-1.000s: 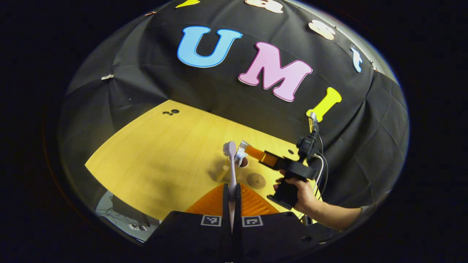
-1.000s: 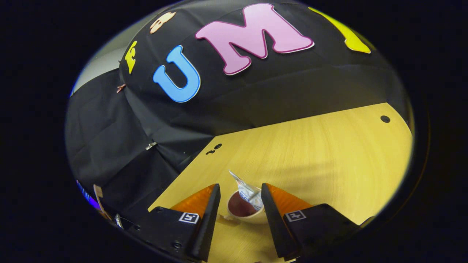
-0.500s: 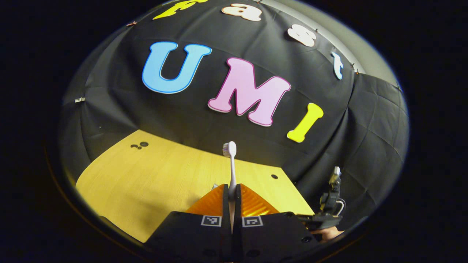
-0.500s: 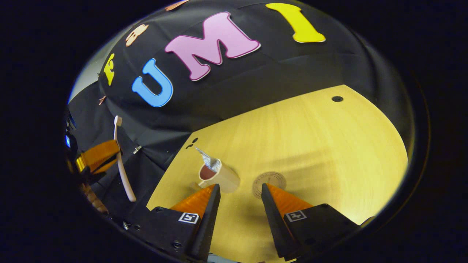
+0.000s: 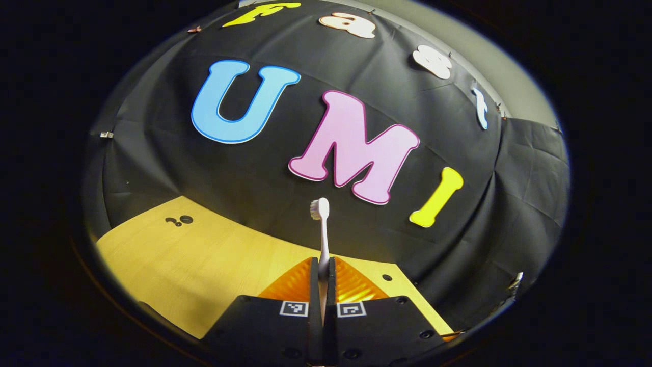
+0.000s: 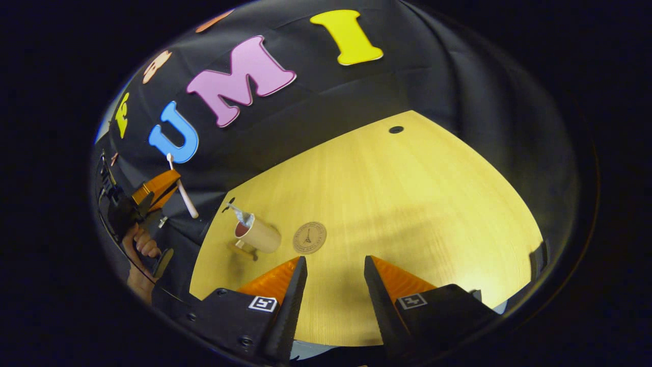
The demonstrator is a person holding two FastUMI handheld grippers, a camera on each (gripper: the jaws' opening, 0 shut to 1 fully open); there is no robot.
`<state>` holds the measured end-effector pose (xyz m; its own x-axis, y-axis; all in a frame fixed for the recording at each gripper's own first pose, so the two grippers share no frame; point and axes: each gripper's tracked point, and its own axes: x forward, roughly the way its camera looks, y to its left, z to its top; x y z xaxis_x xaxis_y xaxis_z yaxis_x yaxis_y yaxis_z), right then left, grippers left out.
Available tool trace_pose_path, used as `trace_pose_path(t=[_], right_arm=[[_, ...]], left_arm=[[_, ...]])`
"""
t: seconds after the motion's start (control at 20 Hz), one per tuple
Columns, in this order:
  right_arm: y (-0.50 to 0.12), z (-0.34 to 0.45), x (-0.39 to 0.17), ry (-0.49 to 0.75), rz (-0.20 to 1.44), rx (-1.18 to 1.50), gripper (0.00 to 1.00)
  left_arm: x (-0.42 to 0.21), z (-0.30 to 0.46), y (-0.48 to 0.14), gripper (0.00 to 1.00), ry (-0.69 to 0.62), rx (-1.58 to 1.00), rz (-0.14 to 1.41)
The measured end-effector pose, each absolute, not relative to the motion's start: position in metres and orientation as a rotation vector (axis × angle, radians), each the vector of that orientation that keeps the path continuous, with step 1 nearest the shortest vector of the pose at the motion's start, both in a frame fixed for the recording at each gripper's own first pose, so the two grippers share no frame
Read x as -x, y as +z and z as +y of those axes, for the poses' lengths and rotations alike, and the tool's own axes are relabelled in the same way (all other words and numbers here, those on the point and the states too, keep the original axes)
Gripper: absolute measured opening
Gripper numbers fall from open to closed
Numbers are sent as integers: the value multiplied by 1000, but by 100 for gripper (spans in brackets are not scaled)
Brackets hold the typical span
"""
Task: Put the toothbrush and toothpaste on the desktop into the cup, then pick up the cup and place it on the coaster on the desktop.
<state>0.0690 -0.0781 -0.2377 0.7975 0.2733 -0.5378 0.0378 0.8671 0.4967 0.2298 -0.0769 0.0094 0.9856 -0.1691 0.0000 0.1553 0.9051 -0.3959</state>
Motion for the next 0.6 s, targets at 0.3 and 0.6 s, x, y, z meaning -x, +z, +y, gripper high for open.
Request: trace_pose_path(t=[0.3, 0.6], right_arm=[[-256, -120, -55, 1, 658, -550, 70], [-262, -134, -47, -36, 667, -557, 70]], left_arm=[[-266, -66, -53, 6, -92, 394, 117], [-277, -49, -87, 6, -30, 399, 124]])
